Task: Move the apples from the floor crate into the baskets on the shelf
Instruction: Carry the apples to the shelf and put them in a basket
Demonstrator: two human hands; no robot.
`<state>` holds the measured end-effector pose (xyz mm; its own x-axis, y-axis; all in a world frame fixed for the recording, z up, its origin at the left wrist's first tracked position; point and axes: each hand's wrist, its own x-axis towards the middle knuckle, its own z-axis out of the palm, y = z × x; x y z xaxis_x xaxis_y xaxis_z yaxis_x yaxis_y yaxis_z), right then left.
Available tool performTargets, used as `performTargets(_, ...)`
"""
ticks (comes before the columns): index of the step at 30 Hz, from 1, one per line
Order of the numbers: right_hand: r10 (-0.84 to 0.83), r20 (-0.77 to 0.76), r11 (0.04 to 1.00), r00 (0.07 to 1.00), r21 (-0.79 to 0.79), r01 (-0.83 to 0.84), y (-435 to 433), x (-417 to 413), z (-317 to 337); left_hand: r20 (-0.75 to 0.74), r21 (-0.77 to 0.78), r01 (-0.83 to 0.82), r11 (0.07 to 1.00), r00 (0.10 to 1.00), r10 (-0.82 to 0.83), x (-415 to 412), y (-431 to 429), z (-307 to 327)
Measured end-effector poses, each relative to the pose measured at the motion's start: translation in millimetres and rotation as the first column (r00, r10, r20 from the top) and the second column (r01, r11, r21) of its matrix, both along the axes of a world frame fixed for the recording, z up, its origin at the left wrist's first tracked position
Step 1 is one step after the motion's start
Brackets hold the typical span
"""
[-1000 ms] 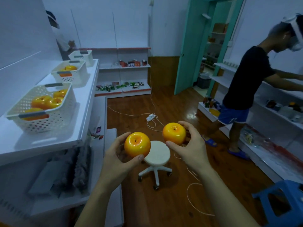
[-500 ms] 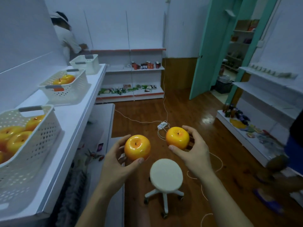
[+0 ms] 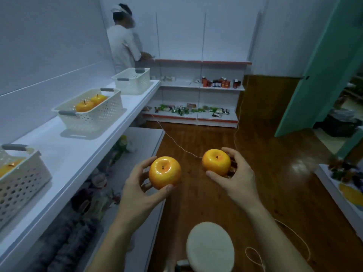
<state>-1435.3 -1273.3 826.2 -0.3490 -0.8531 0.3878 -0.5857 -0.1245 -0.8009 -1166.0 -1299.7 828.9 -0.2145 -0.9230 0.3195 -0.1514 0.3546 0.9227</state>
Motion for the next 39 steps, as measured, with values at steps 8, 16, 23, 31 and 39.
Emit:
performTargets(8, 0.230, 0.004, 0.973, 0.973, -0.036, -0.230, -108.7, 10.2, 28.0, -0.032, 0.014, -0.202, 0.979, 0.979, 0.202, 7.6, -53.9, 28.0)
performTargets(16, 0.475, 0.056, 0.880, 0.878, -0.031, -0.474, -226.0, 70.2, 69.5, -0.006, -0.103, -0.416, 0.903, 0.908, 0.418, 48.7, -127.1, 73.8)
performTargets(23, 0.585, -0.053, 0.810, 0.810, -0.007, -0.586, -340.8, 134.4, 127.8, 0.069, -0.172, -0.579, 0.797, 0.800, 0.596, 98.7, -215.5, 121.0)
performTargets(31, 0.656, -0.276, 0.749, 0.702, 0.122, -0.652, -450.4, 207.2, 168.3, 0.278, -0.179, -0.687, 0.704, 0.651, 0.706, 145.8, -296.4, 128.1)
performTargets(39, 0.769, -0.339, 0.639, 0.542, 0.376, -0.671, -497.3, 253.4, 162.4, 0.566, -0.093, -0.697, 0.711, 0.550, 0.614, 169.5, -325.0, 121.6)
